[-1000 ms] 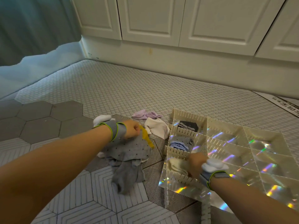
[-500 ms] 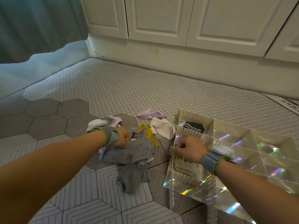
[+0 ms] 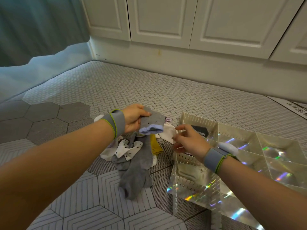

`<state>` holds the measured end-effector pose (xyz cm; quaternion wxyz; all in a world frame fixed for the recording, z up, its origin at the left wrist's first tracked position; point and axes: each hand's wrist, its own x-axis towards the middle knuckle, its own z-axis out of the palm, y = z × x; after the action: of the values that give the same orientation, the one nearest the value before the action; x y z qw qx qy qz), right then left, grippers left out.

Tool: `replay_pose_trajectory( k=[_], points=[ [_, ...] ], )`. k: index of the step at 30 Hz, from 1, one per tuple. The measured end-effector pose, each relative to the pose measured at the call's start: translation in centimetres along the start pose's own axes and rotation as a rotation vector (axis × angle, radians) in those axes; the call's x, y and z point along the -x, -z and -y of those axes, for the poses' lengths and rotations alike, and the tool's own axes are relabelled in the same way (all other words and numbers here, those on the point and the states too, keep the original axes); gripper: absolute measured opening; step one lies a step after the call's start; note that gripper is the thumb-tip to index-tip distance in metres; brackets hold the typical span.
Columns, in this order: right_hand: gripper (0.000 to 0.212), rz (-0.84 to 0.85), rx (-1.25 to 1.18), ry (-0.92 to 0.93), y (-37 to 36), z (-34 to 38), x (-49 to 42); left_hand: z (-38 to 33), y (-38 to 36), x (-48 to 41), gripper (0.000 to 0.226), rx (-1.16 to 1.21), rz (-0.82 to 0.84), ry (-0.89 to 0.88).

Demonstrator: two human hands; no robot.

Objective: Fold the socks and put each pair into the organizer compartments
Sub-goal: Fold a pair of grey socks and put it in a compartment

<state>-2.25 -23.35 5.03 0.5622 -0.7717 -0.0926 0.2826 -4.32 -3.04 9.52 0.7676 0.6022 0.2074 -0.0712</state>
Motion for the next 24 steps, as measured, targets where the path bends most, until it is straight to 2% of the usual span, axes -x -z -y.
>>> replay_pose_trajectory(
  k=[4,6,8,11,14,15,17,19,21,24],
  points=[
    [0.087,-0.053,0.361,0.322,0.4,0.1,0.5,-0.5,-1.3,0.4,0.014,-0.006,0.017,0.016],
    [0.095,-0.052,0.477,0.467,0.3,0.5,0.5,-0.5,-2.0,0.7,0.021,-0.003,0.049,0.046],
    [0.084,-0.064,0.571,0.555,0.0,1.2,0.4,-0.4,-2.6,0.7,0.033,-0.025,0.096,0.044],
    [0.05,-0.051,0.559,0.646,-0.7,2.4,0.1,-0.6,-2.6,0.5,0.053,-0.017,0.072,0.089],
    [0.032,-0.076,0.399,0.6,-1.2,3.2,-0.3,-0.9,-1.3,0.4,0.034,-0.104,0.069,0.155],
    [0.028,-0.12,0.307,0.537,-1.3,3.7,-0.2,-0.8,-0.6,0.1,0.031,-0.195,0.027,0.148],
    [0.033,-0.228,0.138,0.423,-1.2,4.5,0.0,0.1,1.1,-0.6,0.019,-0.424,-0.114,0.099],
    [0.026,-0.292,-0.035,0.34,-0.8,4.9,0.0,1.4,3.2,-1.3,0.013,-0.654,-0.207,0.099],
    [0.018,-0.314,-0.189,0.277,-0.5,4.8,-0.5,2.9,5.0,-1.4,0.02,-0.926,-0.175,0.155],
    [0.016,-0.298,-0.36,0.194,-0.2,4.1,-1.1,4.8,6.0,-0.7,0.036,-1.299,-0.003,0.262]
  ],
)
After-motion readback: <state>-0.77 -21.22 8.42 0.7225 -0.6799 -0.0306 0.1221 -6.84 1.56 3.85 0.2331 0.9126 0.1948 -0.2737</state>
